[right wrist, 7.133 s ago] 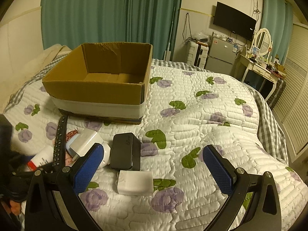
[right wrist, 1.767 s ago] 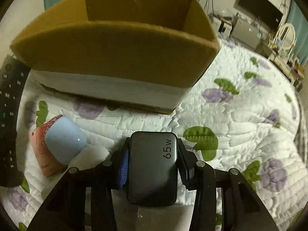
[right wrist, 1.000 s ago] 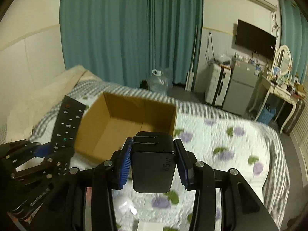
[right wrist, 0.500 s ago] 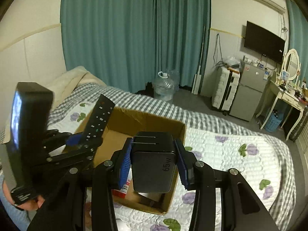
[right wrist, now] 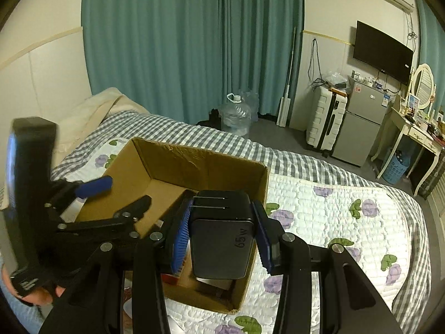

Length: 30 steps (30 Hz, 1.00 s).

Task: Organize rigid objects
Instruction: 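Lower the remote and black charger into the box and release both, then grasp the white cylindrical device with the left tool while the right tool grasps a white charger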

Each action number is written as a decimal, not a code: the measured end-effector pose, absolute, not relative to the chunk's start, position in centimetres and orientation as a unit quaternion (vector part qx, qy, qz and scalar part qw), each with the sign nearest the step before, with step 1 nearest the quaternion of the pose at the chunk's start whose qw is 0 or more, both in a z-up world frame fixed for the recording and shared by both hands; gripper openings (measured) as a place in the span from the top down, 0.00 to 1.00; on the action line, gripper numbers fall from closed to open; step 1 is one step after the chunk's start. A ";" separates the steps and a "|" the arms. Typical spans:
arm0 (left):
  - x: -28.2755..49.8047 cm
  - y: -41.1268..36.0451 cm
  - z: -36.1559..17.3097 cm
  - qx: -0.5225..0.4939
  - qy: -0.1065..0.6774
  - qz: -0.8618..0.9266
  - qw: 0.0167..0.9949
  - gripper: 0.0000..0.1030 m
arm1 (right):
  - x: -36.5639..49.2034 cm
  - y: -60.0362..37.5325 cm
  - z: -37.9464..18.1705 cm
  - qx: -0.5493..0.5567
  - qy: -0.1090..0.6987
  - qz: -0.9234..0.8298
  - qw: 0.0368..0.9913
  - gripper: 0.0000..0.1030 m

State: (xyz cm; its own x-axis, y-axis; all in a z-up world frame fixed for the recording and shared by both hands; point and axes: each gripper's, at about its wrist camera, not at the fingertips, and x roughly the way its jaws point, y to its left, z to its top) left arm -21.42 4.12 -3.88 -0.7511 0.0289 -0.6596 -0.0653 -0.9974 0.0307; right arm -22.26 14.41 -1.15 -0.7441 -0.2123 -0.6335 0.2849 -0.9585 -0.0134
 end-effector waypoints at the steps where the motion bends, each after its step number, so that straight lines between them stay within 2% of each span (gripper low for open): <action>1: -21.4 3.9 -3.8 -0.350 0.025 0.936 0.024 0.35 | -22.6 14.4 -1.4 0.335 0.057 -0.931 0.134 0.60; 11: -20.7 2.2 -3.0 -0.327 0.022 0.945 0.008 0.35 | -26.4 11.7 -5.1 0.362 0.074 -0.919 0.138 0.58; 12: -20.6 2.0 -2.9 -0.325 0.022 0.945 0.008 0.35 | -26.4 11.7 -4.9 0.350 0.072 -0.924 0.132 0.54; 13: -20.4 1.9 -2.6 -0.322 0.021 0.947 0.007 0.35 | -26.4 11.8 -4.6 0.342 0.071 -0.929 0.121 0.39; 14: -20.2 1.8 -2.3 -0.319 0.019 0.948 0.006 0.35 | -26.3 12.0 -4.2 0.336 0.068 -0.933 0.114 0.29; 19: -18.3 1.5 -0.2 -0.305 0.009 0.952 0.004 0.35 | -24.1 13.8 -2.0 0.324 0.054 -0.939 0.098 0.29; 25: -13.8 1.5 2.9 -0.286 0.012 0.958 0.010 0.34 | -18.5 15.8 2.4 0.299 0.045 -0.950 0.081 0.19; 28: -11.3 1.3 3.9 -0.280 0.011 0.960 0.015 0.32 | -14.9 16.7 4.5 0.280 0.047 -0.956 0.075 0.10; 30: -9.8 1.4 4.2 -0.278 0.014 0.960 0.018 0.32 | -12.8 17.3 5.4 0.276 0.049 -0.957 0.072 0.09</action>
State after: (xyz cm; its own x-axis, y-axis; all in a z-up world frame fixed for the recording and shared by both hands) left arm -9.84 1.37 4.24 -0.8453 0.0264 -0.5336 -0.0420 -0.9990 0.0170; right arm -12.79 17.34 5.40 -0.8378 -0.1100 -0.5348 0.1639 -0.9850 -0.0541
